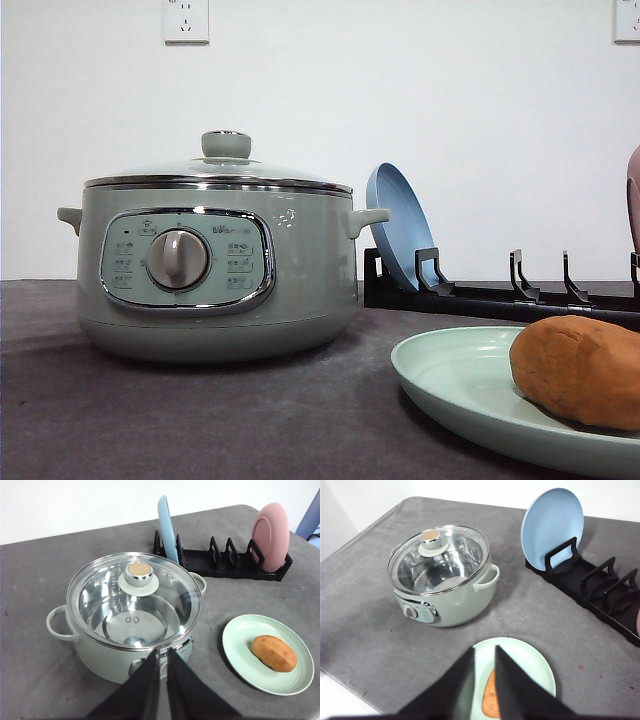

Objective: Transfer potato from steamer to green plate

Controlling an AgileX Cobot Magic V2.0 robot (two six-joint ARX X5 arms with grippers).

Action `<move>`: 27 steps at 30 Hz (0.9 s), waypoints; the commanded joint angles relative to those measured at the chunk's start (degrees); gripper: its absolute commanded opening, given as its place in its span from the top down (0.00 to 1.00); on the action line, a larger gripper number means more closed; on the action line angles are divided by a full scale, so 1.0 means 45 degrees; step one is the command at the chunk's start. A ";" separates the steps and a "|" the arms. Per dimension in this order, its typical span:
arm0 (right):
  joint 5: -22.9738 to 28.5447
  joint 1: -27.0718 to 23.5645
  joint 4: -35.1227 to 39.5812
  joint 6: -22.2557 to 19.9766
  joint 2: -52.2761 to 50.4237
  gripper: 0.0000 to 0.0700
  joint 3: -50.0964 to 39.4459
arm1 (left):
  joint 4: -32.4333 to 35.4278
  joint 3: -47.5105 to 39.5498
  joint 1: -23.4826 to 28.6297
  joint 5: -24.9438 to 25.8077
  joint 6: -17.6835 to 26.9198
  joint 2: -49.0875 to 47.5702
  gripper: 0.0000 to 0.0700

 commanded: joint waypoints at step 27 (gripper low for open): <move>0.0015 0.0058 0.0102 0.0034 0.0078 0.97 0.0180 | 0.1231 -0.0763 0.0786 0.0057 0.0045 -0.0226 1.00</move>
